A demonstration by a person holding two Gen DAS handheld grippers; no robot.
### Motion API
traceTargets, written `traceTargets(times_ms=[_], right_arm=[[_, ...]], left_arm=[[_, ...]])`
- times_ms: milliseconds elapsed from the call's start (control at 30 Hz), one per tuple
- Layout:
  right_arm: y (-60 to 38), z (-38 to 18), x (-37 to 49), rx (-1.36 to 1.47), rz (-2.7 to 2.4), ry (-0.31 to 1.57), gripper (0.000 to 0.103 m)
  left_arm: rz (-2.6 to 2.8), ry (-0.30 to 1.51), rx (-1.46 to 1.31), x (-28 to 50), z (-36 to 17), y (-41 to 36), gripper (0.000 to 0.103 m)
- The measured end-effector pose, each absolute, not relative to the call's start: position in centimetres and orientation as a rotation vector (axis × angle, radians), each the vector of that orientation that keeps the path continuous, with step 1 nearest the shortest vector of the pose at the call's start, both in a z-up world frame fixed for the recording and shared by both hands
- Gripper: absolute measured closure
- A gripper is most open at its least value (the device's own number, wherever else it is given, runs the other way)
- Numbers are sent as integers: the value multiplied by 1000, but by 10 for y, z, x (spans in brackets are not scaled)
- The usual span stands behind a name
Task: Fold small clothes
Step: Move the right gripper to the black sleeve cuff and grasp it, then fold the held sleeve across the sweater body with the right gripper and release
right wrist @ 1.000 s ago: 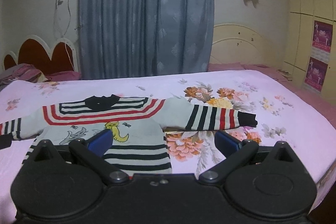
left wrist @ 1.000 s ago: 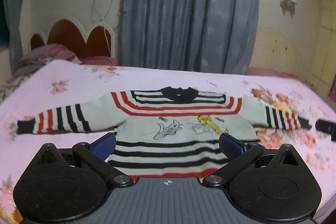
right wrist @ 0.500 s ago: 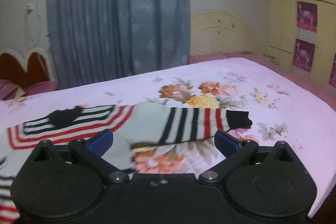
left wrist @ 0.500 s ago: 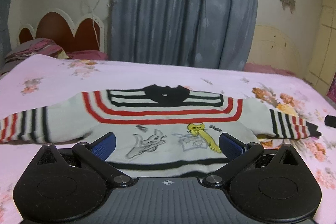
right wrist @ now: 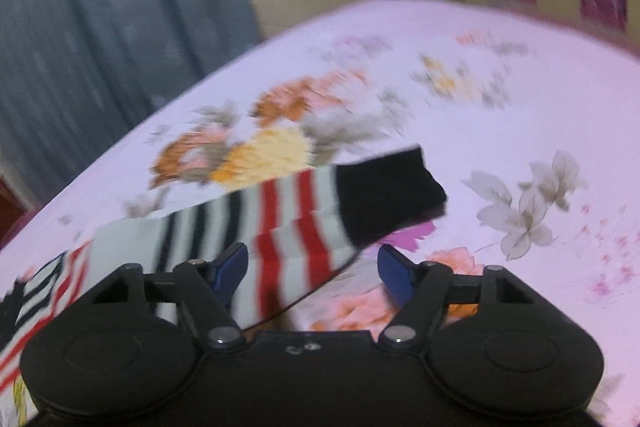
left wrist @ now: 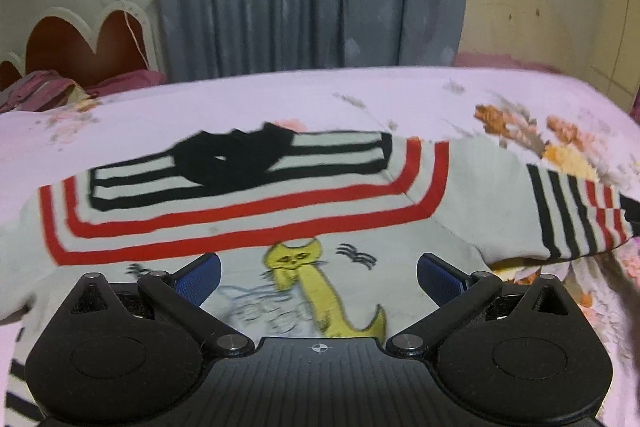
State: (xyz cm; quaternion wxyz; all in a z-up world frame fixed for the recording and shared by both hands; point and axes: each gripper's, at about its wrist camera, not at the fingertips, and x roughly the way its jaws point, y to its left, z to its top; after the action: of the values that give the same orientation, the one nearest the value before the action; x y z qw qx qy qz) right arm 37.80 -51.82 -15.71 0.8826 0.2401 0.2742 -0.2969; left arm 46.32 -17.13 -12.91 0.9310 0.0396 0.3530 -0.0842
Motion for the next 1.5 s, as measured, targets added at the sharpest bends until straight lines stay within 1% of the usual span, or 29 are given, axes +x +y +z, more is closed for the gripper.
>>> traceTargets(times_ms=[100,200,267,333,367,400,433,467,500,567,600,767,967,1067,1133,1267,1400,1467,1500], right_arm=[[-538,-175,386,569,-634,595,37],[-541,-182,391,562,-627,572,36],[-545,-185,395,559,-626,550,41],[-550,-187,397,571,-628,532,51],[-552,-187,397,572,-635,526,55],[-555,-188,398,571,-639,524,63],[-556,-188,398,560,-645,522,79],[-558,-188,398,538,-666,528,84],[-563,-189,397,537,-672,531,86],[-564,-187,402,525,-675,548,86],[-559,-183,407,487,-685,565,95],[-487,-145,441,266,-487,514,96],[-372,-128,484,170,-235,527,96],[-311,-131,505,111,-115,559,96],[-269,-137,517,66,-27,583,96],[-197,-158,535,-7,106,648,96],[-151,-192,548,-50,178,757,95],[-137,-197,542,-99,170,728,89],[-135,-196,541,-92,180,726,76]], left_arm=[[-171,746,98,479,-138,-188,0],[-170,756,105,492,-142,-200,0],[-174,758,92,499,-141,-204,0],[-187,763,60,506,-137,-203,0],[-191,764,39,509,-135,-200,0],[-183,763,26,512,-133,-196,0],[-172,762,25,515,-131,-193,0],[-160,765,29,518,-129,-186,0],[-145,771,39,520,-129,-180,0],[-114,798,70,527,-130,-164,0],[-99,811,78,529,-132,-156,0],[-71,829,70,528,-140,-100,1],[-72,810,-7,523,-145,-37,1],[-74,794,-69,518,-143,-4,1],[-68,796,-106,515,-145,16,19],[-42,816,-163,514,-154,47,20],[-32,826,-201,514,-161,65,20],[-42,830,-221,515,-163,67,20],[-50,829,-231,515,-164,66,20]])
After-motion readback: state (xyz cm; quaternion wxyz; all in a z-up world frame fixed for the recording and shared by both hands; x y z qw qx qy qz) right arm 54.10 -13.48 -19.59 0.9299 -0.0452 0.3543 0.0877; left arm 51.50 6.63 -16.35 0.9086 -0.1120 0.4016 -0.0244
